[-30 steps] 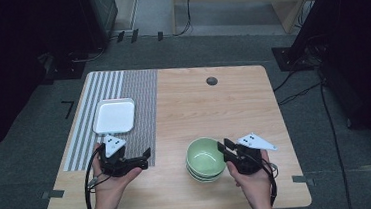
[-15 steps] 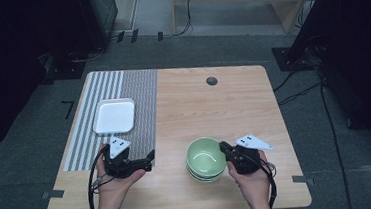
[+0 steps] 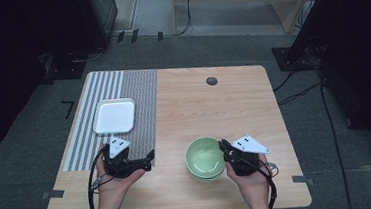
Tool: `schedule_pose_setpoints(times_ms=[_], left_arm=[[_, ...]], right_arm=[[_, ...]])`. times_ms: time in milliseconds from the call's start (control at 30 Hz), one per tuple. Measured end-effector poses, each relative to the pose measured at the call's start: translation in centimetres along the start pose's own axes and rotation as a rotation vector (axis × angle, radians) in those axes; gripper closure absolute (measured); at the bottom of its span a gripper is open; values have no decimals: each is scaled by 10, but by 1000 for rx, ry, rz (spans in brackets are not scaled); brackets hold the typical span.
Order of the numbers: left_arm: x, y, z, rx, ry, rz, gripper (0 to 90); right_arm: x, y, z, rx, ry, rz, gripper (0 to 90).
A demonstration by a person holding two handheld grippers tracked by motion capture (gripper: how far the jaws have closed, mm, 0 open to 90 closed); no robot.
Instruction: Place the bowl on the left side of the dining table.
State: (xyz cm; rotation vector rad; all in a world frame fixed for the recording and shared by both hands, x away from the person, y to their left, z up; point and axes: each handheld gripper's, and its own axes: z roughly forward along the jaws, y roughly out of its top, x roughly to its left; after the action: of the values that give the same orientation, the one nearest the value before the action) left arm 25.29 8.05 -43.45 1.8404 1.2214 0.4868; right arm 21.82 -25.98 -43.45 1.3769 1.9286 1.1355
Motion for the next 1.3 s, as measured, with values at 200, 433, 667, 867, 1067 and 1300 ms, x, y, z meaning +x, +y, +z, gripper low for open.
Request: schedule_pose_setpoints(times_ms=[200,433,667,867,1067,1300], left_arm=[[-3,0,1,7,-4,6,0],[-6,-2,4,17,-3,12,0],[-11,-3,6,22,-13,21,0],[-12,-3,5,20,-21,23,0],[-13,-2,4,8,-40,13,0],[-16,0,1,-16,-75,-8,0]], right_arm=[[4,1,5,122,10,7,732],[8,0,9,111,-60,-20,838],[6,-4,6,6,-6,-36,854],[14,-3,0,-62,-64,-150,856],[18,0,-8,-148,-81,-174,858],[22,2,-13,-190,-81,-183,858]])
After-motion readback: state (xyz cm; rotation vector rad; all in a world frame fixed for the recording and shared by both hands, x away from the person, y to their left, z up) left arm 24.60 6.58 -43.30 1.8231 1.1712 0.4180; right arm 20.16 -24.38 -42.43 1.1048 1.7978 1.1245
